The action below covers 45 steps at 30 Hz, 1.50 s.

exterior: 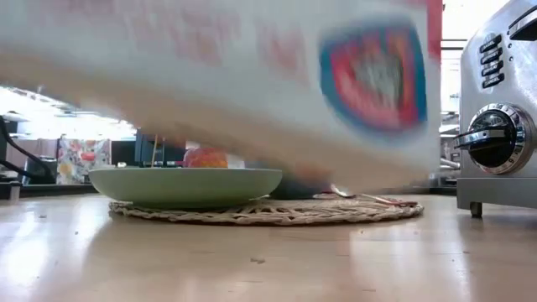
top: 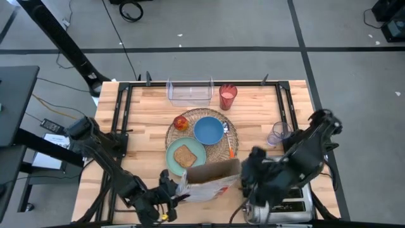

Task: Arrange a breakfast setting
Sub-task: Pour the cereal into the blue bowl

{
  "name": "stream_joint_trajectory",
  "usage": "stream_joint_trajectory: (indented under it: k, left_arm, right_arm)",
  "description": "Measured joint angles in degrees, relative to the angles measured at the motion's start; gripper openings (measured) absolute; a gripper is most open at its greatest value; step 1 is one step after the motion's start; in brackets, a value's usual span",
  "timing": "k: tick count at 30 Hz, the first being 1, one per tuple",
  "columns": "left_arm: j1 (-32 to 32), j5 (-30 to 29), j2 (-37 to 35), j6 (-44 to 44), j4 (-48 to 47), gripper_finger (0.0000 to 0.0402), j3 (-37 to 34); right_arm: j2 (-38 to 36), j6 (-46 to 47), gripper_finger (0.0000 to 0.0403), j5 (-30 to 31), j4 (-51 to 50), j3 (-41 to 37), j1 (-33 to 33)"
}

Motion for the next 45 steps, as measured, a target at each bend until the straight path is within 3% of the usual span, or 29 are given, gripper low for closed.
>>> stream_joint_trajectory:
  k: [12, 20, 25, 31, 41, 45]
  left_arm:
    - [1.6, -2.4, -13.5, 7.5, 1.1, 0.0134, 0.1]
    - [3.0, -2.6, -17.6, 17.3, 9.8, 0.0114, 0.1]
    - [3.0, -2.6, -20.5, 28.4, 20.2, 0.0113, 0.1]
    - [3.1, -2.6, -23.2, 40.8, 30.4, 0.0112, 0.1]
    - [3.0, -0.8, -24.0, 53.9, 42.8, 0.0112, 0.1]
    - [3.6, 0.0, -24.1, 57.7, 47.6, 0.0112, 0.1]
  right_arm:
    - [-12.1, 8.7, 0.0362, 13.3, -2.2, -8.7, 2.4]
    - [-15.6, 11.3, 0.0362, 16.3, 7.1, -20.7, 4.4]
    - [-15.5, 5.9, 0.0367, 13.4, 20.5, -27.1, 4.2]
    - [-16.5, -5.9, 0.0383, 13.2, 36.5, -25.2, 1.7]
    - [-21.3, -19.3, 0.0382, 15.8, 39.9, -21.6, -1.8]
    - [-22.3, -25.0, 0.0382, 20.8, 42.4, -21.6, -2.1]
